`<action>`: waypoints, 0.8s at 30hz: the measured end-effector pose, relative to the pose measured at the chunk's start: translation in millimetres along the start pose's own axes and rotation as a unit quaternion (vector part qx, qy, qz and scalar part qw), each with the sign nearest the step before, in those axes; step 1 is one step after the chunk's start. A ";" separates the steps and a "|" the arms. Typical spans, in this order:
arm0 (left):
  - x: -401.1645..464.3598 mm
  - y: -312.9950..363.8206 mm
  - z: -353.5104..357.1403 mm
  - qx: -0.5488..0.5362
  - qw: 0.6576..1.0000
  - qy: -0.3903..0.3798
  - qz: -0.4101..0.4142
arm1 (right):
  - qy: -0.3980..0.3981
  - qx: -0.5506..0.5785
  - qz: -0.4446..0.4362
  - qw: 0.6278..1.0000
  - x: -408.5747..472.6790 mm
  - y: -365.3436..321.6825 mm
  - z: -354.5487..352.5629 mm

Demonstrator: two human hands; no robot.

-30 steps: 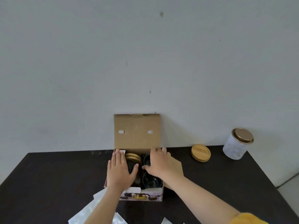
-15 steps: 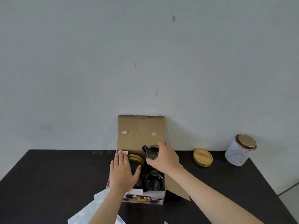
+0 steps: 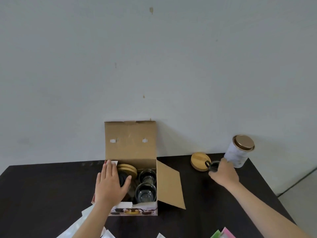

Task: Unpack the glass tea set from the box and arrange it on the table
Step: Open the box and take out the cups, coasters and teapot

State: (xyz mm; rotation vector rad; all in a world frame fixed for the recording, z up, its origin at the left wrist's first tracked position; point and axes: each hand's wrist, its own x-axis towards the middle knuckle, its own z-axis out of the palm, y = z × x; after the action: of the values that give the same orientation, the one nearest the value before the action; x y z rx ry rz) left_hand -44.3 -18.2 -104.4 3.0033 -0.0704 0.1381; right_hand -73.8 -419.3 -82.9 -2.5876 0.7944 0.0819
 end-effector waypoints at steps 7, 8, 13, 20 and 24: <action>1.8 2.6 4.6 0.003 1.000 0.000 -0.012 | 0.035 0.010 0.052 0.998 49.4 36.9 10.6; 2.0 2.7 4.6 0.004 1.000 0.000 -0.014 | 0.037 0.016 0.054 0.998 54.8 37.3 13.5; 2.5 3.3 4.3 0.013 1.000 -0.003 -0.017 | 0.056 0.028 0.042 0.997 73.7 30.2 24.2; 2.2 4.1 4.6 0.013 1.000 0.001 -0.019 | 0.011 -0.032 -0.031 0.999 93.5 18.8 25.1; 1.8 4.2 4.6 0.012 1.000 0.002 -0.022 | -0.021 -0.013 -0.058 0.998 102.6 17.9 21.5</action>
State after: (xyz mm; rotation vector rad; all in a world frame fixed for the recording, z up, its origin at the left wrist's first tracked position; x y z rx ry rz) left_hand -42.3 -23.0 -108.2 3.0259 -0.0035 0.1415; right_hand 3.4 -477.2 -127.5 -2.6425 0.6305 0.1114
